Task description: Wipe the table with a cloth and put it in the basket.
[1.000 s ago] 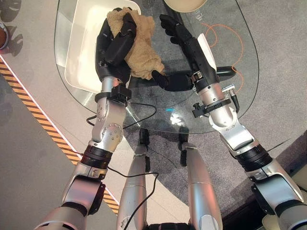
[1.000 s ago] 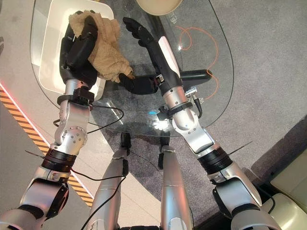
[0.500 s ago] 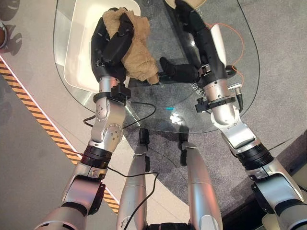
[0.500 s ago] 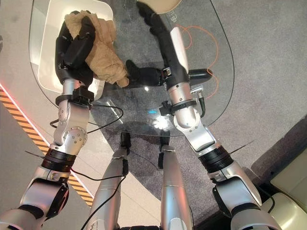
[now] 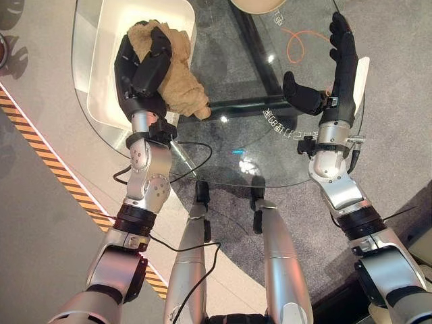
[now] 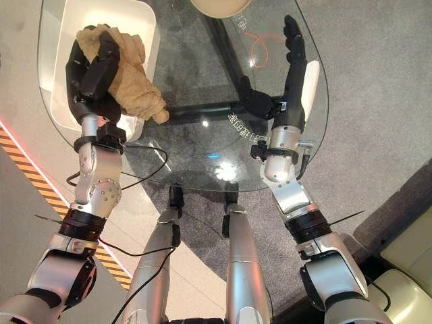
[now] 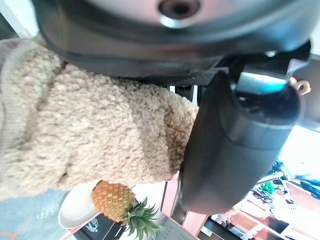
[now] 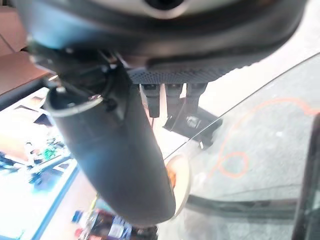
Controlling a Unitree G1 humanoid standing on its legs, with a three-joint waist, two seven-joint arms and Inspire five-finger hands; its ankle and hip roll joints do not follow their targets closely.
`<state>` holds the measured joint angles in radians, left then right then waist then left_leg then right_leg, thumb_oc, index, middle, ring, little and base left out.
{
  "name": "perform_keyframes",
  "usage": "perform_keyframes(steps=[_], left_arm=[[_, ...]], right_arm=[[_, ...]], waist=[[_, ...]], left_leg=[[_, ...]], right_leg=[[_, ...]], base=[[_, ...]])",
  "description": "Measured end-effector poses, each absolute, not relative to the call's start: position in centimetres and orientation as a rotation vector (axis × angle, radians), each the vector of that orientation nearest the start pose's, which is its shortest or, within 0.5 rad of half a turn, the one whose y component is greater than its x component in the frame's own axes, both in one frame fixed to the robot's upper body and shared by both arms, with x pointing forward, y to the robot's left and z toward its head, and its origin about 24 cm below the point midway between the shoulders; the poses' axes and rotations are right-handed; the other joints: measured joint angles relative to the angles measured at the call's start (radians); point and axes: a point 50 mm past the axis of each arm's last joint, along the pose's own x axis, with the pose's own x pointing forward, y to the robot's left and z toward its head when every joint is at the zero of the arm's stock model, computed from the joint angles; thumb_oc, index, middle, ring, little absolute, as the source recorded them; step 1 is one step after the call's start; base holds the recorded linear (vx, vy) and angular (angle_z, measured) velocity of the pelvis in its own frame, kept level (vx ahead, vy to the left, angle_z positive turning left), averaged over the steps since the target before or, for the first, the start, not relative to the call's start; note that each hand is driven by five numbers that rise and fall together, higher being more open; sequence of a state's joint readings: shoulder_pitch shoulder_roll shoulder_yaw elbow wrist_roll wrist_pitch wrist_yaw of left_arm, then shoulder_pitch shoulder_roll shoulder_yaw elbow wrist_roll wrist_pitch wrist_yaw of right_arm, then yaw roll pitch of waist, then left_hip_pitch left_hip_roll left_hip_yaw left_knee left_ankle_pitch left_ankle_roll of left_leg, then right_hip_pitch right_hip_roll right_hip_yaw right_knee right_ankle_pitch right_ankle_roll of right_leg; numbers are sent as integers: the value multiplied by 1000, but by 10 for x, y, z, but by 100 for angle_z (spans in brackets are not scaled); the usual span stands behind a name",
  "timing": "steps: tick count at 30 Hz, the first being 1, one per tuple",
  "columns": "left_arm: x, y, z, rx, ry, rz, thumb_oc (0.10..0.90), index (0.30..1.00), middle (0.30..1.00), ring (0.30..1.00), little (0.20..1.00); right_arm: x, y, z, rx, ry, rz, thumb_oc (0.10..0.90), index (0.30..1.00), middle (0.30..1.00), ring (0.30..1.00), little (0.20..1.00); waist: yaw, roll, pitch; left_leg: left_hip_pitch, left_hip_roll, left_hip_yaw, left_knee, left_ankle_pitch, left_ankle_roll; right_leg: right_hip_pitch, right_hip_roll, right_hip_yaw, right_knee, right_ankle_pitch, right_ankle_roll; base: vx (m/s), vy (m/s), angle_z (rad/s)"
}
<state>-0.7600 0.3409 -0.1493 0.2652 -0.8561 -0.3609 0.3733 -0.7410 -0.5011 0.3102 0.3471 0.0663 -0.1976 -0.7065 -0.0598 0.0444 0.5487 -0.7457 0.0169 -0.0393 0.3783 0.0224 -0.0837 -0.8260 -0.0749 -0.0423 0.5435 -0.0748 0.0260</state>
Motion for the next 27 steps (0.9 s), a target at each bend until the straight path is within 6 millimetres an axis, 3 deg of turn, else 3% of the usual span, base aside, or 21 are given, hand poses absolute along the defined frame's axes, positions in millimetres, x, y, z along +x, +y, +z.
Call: perform_keyframes(steps=[3, 8, 14, 21, 27], left_arm=[[354, 172, 231, -604, -614, 116, 100, 300, 300, 300, 200], [355, 189, 235, -545, -642, 195, 100, 300, 300, 300, 200], [355, 202, 253, -464, -711, 271, 100, 300, 300, 300, 200], [360, 208, 281, -397, -772, 358, 100, 300, 300, 300, 200], [368, 211, 282, -290, -751, 411, 100, 300, 300, 300, 200]], right_arm=[[353, -185, 204, -326, -648, -472, 800, 900, 900, 900, 900], [356, -216, 179, -299, -545, -672, 800, 900, 900, 900, 900], [351, -252, 151, -231, -427, -897, 800, 900, 900, 900, 900], [343, -279, 124, -178, -315, -1024, 800, 900, 900, 900, 900], [335, -300, 107, -132, -232, -1122, 800, 900, 900, 900, 900]], waist=[[0, 0, 0], [-1, -1, 0], [-1, -1, 0], [-1, -1, 0], [-3, -1, 0]], left_leg=[[0, 1, 1, -2, 0, 0], [1, 1, 3, -10, 0, 0], [1, 1, 5, -11, 0, 0], [1, 5, 8, -11, 0, 0], [0, 5, 8, -11, 0, 0]], right_leg=[[0, 1, 1, -5, 3, 0], [0, 1, 3, -11, 5, 2], [0, 2, 5, -15, 8, 4], [1, 6, 7, -21, 14, 4], [1, 6, 6, -23, 14, 4]], base=[[0, 0, 0], [-7, 21, -1], [0, 0, 0], [-1, -1, -1], [0, 0, 0]])
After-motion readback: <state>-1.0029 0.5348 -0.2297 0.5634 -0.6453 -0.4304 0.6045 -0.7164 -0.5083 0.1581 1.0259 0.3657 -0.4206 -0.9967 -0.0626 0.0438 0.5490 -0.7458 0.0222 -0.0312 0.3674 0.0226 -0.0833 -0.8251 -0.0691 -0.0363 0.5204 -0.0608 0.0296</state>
